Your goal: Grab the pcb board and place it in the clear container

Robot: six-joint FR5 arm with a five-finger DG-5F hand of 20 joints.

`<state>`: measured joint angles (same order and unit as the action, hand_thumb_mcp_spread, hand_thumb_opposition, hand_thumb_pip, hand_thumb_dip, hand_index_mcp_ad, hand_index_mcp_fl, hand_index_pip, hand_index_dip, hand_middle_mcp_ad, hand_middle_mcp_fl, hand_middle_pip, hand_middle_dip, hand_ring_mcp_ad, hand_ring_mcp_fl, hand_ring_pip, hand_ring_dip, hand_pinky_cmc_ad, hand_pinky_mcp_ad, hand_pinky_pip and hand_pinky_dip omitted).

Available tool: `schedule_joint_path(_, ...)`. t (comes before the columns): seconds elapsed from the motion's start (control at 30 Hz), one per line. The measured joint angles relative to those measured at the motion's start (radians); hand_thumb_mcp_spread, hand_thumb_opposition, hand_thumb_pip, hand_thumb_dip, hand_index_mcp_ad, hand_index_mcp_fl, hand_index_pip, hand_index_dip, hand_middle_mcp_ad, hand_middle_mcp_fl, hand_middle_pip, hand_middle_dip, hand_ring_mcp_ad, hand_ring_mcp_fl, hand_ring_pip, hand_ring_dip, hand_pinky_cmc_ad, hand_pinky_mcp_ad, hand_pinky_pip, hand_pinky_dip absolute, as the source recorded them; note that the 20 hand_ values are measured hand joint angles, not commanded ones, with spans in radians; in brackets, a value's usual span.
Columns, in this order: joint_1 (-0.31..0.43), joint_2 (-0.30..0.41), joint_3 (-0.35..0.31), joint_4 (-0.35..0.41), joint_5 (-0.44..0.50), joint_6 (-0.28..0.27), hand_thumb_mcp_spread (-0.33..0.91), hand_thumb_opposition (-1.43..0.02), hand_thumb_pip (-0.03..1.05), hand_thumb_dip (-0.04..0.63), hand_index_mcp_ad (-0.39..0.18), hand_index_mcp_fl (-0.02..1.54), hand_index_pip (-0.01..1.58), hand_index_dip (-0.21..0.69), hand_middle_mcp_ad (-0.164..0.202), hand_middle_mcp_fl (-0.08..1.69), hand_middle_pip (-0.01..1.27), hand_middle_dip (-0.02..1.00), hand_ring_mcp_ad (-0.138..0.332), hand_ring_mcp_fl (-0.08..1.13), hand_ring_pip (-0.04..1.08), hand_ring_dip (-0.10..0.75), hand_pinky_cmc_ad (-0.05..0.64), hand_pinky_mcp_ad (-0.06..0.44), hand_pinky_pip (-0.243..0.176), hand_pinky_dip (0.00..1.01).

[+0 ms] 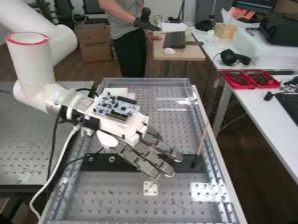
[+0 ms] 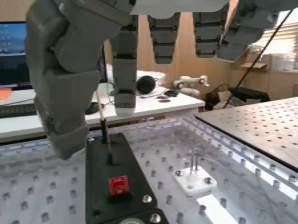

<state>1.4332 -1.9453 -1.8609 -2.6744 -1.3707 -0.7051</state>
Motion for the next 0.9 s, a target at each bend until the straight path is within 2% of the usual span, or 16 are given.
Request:
schedule_joint_path(0.43,-0.052,-0.065,0.05,0.012,-0.14,-0.056,0.59,-0.8,0.32,0.19,-0.138,0.29,0.98,0.23,0.075,-0.01,0.14,0.11,0.25,0.0,0.08,-0.038,0.23,0.197,-0.106,0.18)
schedule_joint_path(0.5,-0.059,-0.074,0.058,0.013,-0.159,-0.059,0.58,-0.81,0.32,0.19,-0.136,0.27,1.01,0.23,0.075,-0.01,0.14,0.11,0.246,0.0,0.08,-0.038,0.23,0.195,-0.106,0.18)
schedule_joint_path(0.53,-0.064,-0.08,0.063,0.013,-0.172,-0.061,0.6,-0.8,0.32,0.19,-0.136,0.27,1.04,0.23,0.063,-0.01,0.14,0.11,0.244,-0.01,0.08,-0.038,0.23,0.199,-0.106,0.18)
schedule_joint_path(0.73,-0.079,-0.102,0.081,0.017,-0.213,-0.067,0.61,-0.82,0.34,0.188,-0.154,0.24,1.15,0.229,0.066,-0.01,0.14,0.11,0.248,0.0,0.08,-0.023,0.232,0.199,-0.105,0.18)
schedule_joint_path(0.77,-0.081,-0.107,0.084,0.019,-0.22,-0.068,0.63,-0.84,0.34,0.206,-0.154,0.24,1.17,0.239,0.066,-0.01,0.14,0.11,0.251,0.0,0.08,-0.023,0.232,0.195,-0.105,0.18)
schedule_joint_path(0.8,-0.082,-0.11,0.086,0.021,-0.226,-0.068,0.63,-0.84,0.35,0.206,-0.155,0.23,1.17,0.239,0.063,-0.01,0.14,0.11,0.239,0.0,0.08,-0.021,0.232,0.202,-0.105,0.18)
schedule_joint_path(0.83,-0.083,-0.114,0.086,0.024,-0.231,-0.069,0.63,-0.84,0.35,0.206,-0.155,0.24,1.2,0.251,0.059,-0.01,0.14,0.11,0.234,0.0,0.08,-0.024,0.232,0.178,-0.105,0.18)
schedule_joint_path(0.9,-0.085,-0.118,0.087,0.031,-0.239,-0.069,0.63,-0.84,0.35,0.206,-0.159,0.23,1.23,0.253,0.058,-0.01,0.14,0.11,0.222,0.0,0.08,-0.024,0.232,0.185,-0.105,0.18)
